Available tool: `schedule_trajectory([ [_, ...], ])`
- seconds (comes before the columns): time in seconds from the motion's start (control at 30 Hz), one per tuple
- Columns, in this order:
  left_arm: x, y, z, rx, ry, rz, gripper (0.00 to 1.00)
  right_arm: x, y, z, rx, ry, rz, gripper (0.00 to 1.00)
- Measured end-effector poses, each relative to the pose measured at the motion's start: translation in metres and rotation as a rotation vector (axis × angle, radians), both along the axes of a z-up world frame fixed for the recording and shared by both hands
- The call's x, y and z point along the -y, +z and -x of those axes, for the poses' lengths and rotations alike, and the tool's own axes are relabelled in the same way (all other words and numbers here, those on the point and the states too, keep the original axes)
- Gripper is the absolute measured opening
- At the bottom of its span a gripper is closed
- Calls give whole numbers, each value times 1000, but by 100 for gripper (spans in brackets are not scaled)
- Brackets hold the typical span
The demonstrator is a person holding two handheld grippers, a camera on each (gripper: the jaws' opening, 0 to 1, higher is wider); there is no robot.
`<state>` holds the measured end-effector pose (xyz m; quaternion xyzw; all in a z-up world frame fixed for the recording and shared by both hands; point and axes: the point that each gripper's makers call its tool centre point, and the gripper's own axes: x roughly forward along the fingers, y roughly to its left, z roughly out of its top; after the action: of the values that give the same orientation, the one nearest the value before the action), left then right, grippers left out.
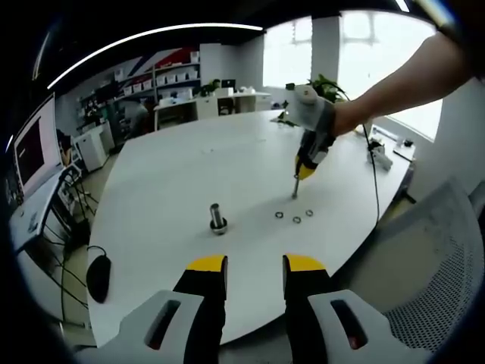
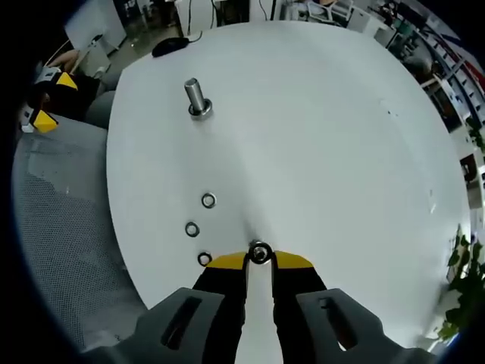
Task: Place the washer onto the threaded stud by aligning its center hole with the stud, sliding it down to the base, and recovering from edge contact or off-axis alignment until the washer reaches the visible bottom stop.
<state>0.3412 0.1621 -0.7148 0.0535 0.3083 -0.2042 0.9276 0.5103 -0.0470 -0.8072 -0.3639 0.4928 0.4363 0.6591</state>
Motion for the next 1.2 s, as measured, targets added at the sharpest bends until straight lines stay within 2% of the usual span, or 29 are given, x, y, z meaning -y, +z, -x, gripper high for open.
schedule_trajectory([
  [0.4,0,0,0,-2,1,0,27,2,-1,2,-5,10,5,14],
  [0.7,-1,-1,-1,-4,7,-4,27,4,-20,5,-21,24,34,14],
  [0.97,0,-3,-1,-14,0,-9,27,8,-43,8,-39,10,45,14],
  [1.2,0,-5,0,-23,-3,-12,27,11,-54,10,-60,-12,52,14],
])
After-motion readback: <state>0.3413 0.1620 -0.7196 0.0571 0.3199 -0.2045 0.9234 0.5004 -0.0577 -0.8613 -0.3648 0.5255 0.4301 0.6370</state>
